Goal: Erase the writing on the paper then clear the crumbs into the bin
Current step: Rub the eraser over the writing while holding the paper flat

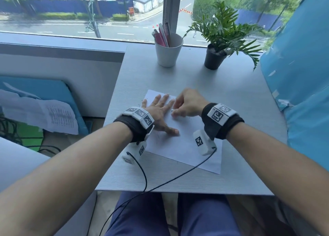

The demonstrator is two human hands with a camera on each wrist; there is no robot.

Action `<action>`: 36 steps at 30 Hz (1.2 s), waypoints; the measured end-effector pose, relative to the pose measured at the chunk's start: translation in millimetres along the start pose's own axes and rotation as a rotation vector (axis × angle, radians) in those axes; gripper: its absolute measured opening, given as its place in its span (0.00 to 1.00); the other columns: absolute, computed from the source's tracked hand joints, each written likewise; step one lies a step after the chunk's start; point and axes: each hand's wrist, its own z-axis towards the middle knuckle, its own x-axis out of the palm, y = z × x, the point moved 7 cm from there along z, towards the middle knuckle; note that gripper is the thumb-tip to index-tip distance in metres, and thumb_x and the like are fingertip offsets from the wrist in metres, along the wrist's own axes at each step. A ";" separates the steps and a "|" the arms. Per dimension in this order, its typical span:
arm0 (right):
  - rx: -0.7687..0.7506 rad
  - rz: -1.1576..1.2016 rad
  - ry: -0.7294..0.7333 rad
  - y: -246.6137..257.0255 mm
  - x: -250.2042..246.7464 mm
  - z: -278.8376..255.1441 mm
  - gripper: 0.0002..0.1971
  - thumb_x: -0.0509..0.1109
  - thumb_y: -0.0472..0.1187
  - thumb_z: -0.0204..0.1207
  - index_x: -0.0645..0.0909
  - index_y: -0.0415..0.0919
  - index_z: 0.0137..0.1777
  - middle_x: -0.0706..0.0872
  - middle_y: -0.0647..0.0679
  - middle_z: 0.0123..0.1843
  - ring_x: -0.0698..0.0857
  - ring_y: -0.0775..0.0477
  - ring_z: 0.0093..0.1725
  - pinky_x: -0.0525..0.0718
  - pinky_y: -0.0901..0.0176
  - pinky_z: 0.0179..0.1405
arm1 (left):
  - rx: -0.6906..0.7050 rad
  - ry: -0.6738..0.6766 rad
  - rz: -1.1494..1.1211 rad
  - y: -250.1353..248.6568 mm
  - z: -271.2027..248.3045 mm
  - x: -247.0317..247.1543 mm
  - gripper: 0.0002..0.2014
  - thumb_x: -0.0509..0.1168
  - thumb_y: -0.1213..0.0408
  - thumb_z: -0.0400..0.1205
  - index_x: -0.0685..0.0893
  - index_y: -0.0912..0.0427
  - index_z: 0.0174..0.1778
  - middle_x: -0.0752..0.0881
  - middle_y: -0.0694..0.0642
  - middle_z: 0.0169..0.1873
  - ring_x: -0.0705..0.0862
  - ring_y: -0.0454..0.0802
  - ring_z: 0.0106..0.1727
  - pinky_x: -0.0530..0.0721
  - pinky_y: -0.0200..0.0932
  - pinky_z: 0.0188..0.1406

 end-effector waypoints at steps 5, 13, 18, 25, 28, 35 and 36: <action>0.065 0.067 -0.175 -14.4 -22.1 9.7 0.06 0.83 0.41 0.64 0.92 0.40 0.39 0.84 0.55 0.24 0.78 0.66 0.19 0.74 0.74 0.26 | -0.001 0.002 -0.003 -2.4 -0.9 -0.7 0.65 0.66 0.22 0.65 0.32 0.43 0.86 0.27 0.45 0.83 0.27 0.50 0.84 0.30 0.70 0.80; 0.064 0.086 -0.169 -12.6 -23.0 10.9 0.06 0.83 0.40 0.64 0.93 0.40 0.40 0.85 0.54 0.25 0.78 0.65 0.19 0.77 0.69 0.33 | -0.002 0.007 -0.005 -1.3 -0.9 -0.4 0.65 0.66 0.21 0.64 0.32 0.43 0.85 0.27 0.45 0.84 0.27 0.50 0.84 0.30 0.70 0.79; -0.003 0.016 0.019 0.4 -0.3 1.6 0.04 0.83 0.40 0.64 0.92 0.43 0.37 0.90 0.46 0.30 0.81 0.61 0.21 0.77 0.74 0.24 | -0.003 0.013 0.002 1.5 1.2 0.4 0.66 0.65 0.19 0.63 0.30 0.43 0.85 0.25 0.45 0.83 0.26 0.49 0.84 0.30 0.70 0.79; 0.012 0.051 0.011 -4.9 -1.3 -1.9 0.04 0.83 0.40 0.65 0.91 0.43 0.38 0.88 0.49 0.27 0.82 0.59 0.23 0.75 0.75 0.24 | -0.012 0.019 0.006 -0.2 0.0 0.0 0.66 0.65 0.20 0.64 0.30 0.42 0.84 0.25 0.45 0.83 0.26 0.49 0.84 0.30 0.69 0.79; 0.044 0.077 -0.024 -13.2 -8.6 4.8 0.06 0.84 0.41 0.63 0.92 0.43 0.38 0.87 0.50 0.26 0.81 0.62 0.21 0.75 0.73 0.25 | -0.018 0.018 0.004 0.0 0.4 0.0 0.65 0.65 0.20 0.64 0.31 0.41 0.85 0.26 0.45 0.83 0.27 0.48 0.84 0.29 0.69 0.78; 0.003 0.022 0.070 -2.6 1.4 -6.5 0.04 0.82 0.40 0.64 0.91 0.44 0.38 0.87 0.51 0.25 0.81 0.61 0.21 0.74 0.76 0.22 | -0.014 0.021 0.006 -0.2 -1.1 -0.5 0.65 0.65 0.20 0.64 0.30 0.42 0.85 0.25 0.45 0.83 0.26 0.48 0.83 0.29 0.69 0.79; 0.016 0.029 0.039 -5.1 -3.7 -2.5 0.04 0.83 0.40 0.64 0.91 0.45 0.38 0.86 0.52 0.24 0.80 0.63 0.20 0.73 0.76 0.21 | -0.015 0.026 0.007 -0.5 -1.6 -0.7 0.65 0.65 0.20 0.65 0.30 0.42 0.85 0.25 0.45 0.83 0.26 0.48 0.83 0.29 0.69 0.79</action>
